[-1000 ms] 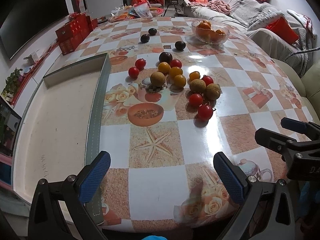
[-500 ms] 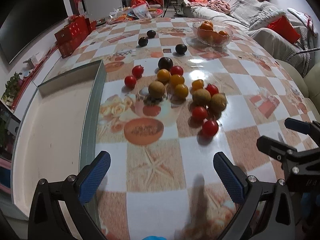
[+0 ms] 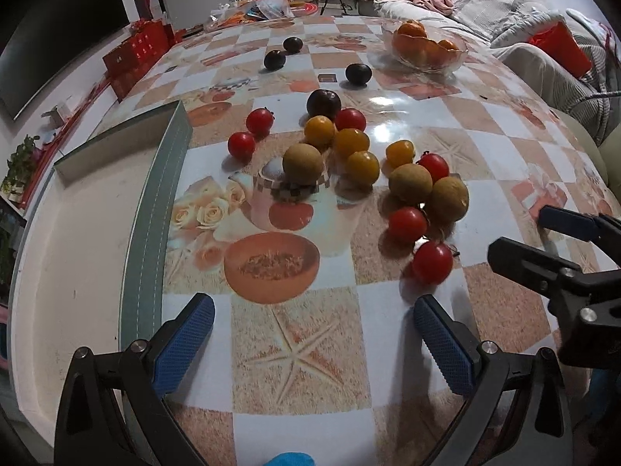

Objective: Organize fruits
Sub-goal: 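Grasp a red cherry tomato with the left tool while the right tool grasps a tan round fruit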

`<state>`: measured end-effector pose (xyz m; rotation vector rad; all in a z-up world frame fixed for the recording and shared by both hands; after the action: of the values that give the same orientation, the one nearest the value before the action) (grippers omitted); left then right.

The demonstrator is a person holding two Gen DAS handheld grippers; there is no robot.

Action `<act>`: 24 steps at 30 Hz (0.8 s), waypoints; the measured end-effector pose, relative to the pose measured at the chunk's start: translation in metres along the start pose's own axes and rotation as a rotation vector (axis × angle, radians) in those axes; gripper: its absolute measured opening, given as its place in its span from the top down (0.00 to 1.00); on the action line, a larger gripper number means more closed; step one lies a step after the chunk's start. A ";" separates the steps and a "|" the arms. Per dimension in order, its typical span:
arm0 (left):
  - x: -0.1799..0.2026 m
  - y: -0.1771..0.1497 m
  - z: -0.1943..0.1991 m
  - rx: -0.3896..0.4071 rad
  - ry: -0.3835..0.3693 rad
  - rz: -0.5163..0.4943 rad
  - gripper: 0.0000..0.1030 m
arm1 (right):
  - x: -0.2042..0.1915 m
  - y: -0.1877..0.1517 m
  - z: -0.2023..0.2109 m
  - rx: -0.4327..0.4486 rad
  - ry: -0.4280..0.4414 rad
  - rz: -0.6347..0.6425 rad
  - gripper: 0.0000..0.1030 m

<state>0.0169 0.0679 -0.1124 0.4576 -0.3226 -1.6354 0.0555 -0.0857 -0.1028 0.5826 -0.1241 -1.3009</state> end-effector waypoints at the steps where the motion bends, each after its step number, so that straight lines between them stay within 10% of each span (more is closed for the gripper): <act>1: 0.000 0.000 -0.001 0.003 -0.007 -0.001 0.00 | -0.002 0.001 -0.002 0.000 -0.002 0.012 0.12; 24: 0.005 0.011 -0.002 0.039 -0.020 -0.038 0.00 | -0.038 0.015 -0.021 0.019 0.108 0.137 0.72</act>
<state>0.0266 0.0622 -0.1095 0.4796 -0.3629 -1.6741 0.0666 -0.0409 -0.1047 0.6485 -0.0855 -1.1344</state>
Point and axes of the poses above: each gripper's, at about its wrist camera, not at the fingertips, and z roughly against the way its jaws point, x to its right, y to its top, the point moved 6 cm from there along -z, roughly the way its jaws point, and after that the axes turned 9 degrees about -z, right-handed, at the moved point
